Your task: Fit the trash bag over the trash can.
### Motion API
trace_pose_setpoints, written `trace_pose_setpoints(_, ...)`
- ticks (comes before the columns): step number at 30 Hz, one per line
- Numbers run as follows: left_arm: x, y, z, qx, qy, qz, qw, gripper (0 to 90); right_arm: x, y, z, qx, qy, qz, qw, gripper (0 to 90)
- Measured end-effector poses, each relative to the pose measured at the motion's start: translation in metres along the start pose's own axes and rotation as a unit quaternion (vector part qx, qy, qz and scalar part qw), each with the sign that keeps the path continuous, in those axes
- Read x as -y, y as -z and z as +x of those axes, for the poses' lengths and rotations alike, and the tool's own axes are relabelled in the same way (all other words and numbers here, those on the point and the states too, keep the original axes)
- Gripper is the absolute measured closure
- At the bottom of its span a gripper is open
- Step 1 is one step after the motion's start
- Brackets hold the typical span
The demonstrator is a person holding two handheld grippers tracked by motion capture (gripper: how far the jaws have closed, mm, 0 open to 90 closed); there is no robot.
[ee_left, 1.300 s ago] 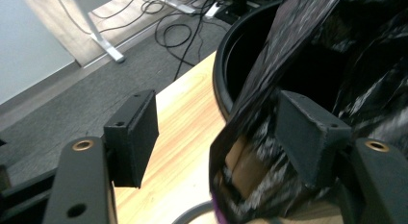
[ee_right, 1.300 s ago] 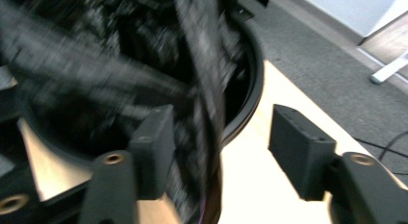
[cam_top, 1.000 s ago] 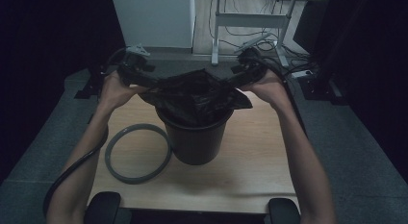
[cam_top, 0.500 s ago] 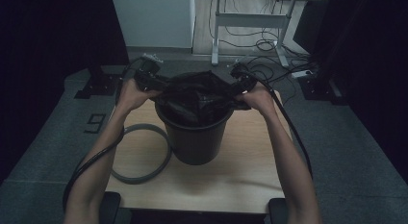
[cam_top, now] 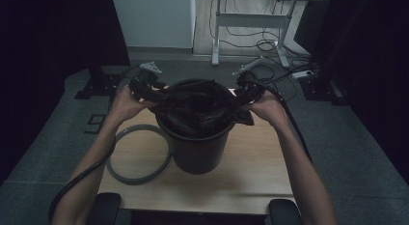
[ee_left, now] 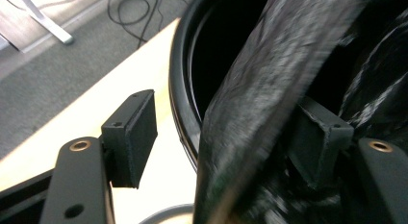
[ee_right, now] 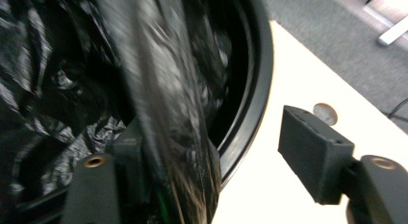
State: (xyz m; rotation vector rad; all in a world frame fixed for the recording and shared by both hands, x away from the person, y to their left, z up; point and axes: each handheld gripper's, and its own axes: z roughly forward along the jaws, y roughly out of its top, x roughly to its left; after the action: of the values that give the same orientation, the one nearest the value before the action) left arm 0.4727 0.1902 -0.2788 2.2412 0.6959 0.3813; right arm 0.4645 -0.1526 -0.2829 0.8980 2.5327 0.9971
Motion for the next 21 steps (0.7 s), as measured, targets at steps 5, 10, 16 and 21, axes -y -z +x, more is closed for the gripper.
trace_pose_setpoints(5,-0.009,0.018,-0.002,0.001,-0.016,-0.015,0.9998,33.3,-0.007,0.021,0.003,-0.009,0.004,-0.024,0.9997,37.4)
trace_pose_setpoints(10,-0.011,0.021,-0.005,-0.006,-0.028,-0.01,0.9995,43.3,-0.002,0.028,0.006,-0.006,0.017,-0.017,0.9997,61.2)
trace_pose_setpoints(16,-0.016,0.009,-0.005,-0.027,-0.04,0.02,0.9986,81.7,-0.006,0.026,0.003,0.007,0.025,-0.027,0.9993,88.0)
trace_pose_setpoints(21,-0.024,-0.006,0.007,-0.065,-0.021,0.027,0.9973,88.9,-0.013,0.009,-0.01,0.037,0.017,-0.027,0.9988,87.5)
